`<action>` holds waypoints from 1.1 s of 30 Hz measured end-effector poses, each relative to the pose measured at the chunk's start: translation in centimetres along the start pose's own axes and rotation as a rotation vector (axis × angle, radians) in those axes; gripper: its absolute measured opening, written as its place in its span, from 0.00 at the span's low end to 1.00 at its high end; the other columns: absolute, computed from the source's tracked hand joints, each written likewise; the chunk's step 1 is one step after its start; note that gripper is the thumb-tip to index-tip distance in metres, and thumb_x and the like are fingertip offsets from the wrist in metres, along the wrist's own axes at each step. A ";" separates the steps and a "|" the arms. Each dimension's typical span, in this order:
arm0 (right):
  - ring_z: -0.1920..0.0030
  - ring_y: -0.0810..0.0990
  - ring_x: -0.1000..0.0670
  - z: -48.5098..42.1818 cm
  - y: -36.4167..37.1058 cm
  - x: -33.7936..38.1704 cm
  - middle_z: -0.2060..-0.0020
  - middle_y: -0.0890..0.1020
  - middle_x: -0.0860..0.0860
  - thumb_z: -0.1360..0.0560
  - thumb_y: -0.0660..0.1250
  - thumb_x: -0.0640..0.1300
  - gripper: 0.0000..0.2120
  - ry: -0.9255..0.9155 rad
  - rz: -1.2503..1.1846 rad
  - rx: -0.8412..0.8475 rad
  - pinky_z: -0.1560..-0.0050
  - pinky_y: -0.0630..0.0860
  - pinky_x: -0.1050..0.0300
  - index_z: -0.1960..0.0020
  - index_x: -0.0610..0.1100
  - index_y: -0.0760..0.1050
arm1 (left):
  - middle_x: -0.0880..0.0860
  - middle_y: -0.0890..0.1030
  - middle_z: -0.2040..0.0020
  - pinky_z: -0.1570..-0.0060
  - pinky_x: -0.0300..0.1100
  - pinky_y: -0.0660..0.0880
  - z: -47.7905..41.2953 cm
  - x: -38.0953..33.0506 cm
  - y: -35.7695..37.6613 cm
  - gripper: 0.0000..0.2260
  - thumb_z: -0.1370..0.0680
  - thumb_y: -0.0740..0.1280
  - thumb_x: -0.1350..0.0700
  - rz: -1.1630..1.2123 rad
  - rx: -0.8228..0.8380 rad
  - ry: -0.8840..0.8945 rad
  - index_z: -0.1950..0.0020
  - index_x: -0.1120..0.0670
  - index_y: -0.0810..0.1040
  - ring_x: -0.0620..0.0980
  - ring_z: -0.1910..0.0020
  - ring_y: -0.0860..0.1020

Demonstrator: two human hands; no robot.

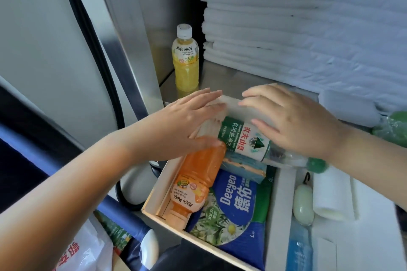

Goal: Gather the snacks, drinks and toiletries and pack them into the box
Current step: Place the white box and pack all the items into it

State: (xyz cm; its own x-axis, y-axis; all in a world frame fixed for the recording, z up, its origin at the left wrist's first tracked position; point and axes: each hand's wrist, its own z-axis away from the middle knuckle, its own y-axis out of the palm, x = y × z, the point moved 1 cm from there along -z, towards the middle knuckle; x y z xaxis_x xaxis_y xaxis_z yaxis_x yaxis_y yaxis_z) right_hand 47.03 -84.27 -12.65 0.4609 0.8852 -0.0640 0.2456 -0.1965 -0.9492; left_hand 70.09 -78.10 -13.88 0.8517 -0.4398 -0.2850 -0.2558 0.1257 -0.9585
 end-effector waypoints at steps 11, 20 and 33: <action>0.43 0.74 0.55 -5.1 2.9 -2.0 0.38 0.74 0.52 0.20 0.57 0.48 0.19 0.241 -0.380 0.211 0.43 0.71 0.62 0.30 0.47 0.64 | 0.39 0.56 0.26 0.39 0.24 0.51 -1.6 0.0 1.6 0.24 0.19 0.56 0.51 0.130 -0.234 -0.138 0.24 0.44 0.53 0.36 0.31 0.56; 0.28 0.63 0.47 -16.4 2.4 -4.7 0.25 0.60 0.48 0.21 0.59 0.37 0.26 0.099 -0.270 0.003 0.31 0.62 0.56 0.25 0.47 0.58 | 0.39 0.56 0.26 0.40 0.27 0.57 -1.6 -0.2 1.9 0.24 0.19 0.57 0.51 0.124 -0.274 -0.149 0.24 0.45 0.54 0.39 0.31 0.61; 0.43 0.75 0.48 -16.8 3.2 -5.8 0.39 0.74 0.46 0.23 0.63 0.38 0.18 0.155 -0.343 -0.092 0.50 0.70 0.64 0.34 0.45 0.71 | 0.39 0.57 0.27 0.43 0.25 0.58 -1.6 0.0 2.2 0.24 0.20 0.58 0.52 0.117 -0.321 -0.149 0.25 0.45 0.55 0.40 0.33 0.63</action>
State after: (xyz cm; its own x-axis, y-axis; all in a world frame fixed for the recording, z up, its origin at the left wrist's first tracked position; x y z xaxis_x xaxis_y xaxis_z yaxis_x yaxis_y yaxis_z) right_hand 59.49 -97.15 -10.15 0.4601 0.8335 0.3060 0.4801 0.0564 -0.8754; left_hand 68.81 -79.28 -16.02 0.8594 -0.3018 -0.4128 -0.4655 -0.1278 -0.8758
